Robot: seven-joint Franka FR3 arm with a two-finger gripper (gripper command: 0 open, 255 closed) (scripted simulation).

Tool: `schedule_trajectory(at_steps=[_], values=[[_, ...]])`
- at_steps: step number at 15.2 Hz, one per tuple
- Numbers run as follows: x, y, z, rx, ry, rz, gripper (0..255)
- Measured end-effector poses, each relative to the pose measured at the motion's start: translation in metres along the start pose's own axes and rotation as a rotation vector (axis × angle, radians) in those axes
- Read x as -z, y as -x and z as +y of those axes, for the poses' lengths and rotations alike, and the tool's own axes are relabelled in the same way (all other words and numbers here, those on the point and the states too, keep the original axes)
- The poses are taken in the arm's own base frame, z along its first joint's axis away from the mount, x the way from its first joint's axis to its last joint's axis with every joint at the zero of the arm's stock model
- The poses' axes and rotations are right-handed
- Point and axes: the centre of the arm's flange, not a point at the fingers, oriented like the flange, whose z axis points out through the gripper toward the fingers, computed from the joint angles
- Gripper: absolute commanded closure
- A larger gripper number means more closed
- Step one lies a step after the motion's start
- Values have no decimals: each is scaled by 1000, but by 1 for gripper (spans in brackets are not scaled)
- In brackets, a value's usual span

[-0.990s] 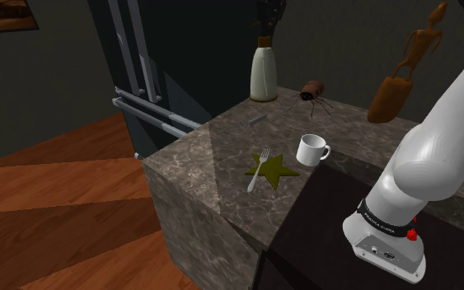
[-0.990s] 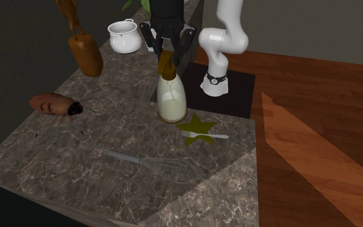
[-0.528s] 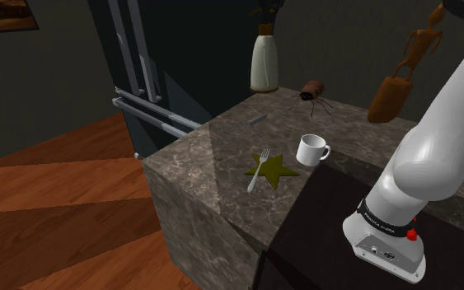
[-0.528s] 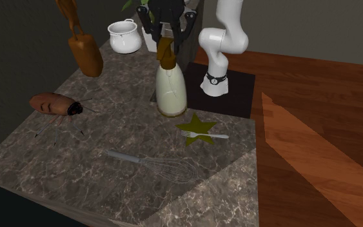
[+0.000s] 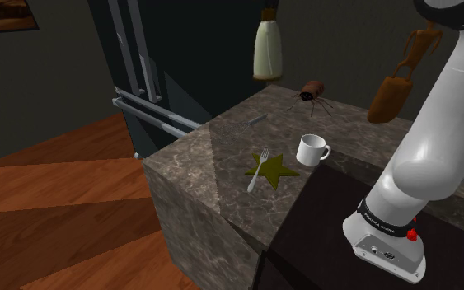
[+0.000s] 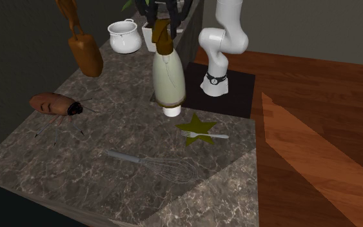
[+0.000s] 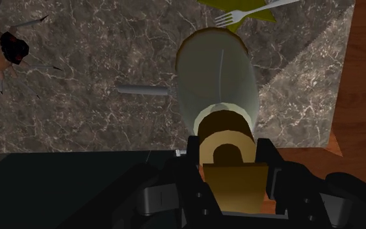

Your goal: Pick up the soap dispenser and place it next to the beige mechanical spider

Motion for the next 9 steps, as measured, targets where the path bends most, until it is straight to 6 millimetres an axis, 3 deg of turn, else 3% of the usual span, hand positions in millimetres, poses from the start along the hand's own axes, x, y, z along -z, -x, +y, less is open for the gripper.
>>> schedule_trajectory(at_steps=[9], values=[[-36, 9, 100, -1, -1, -1, 255]])
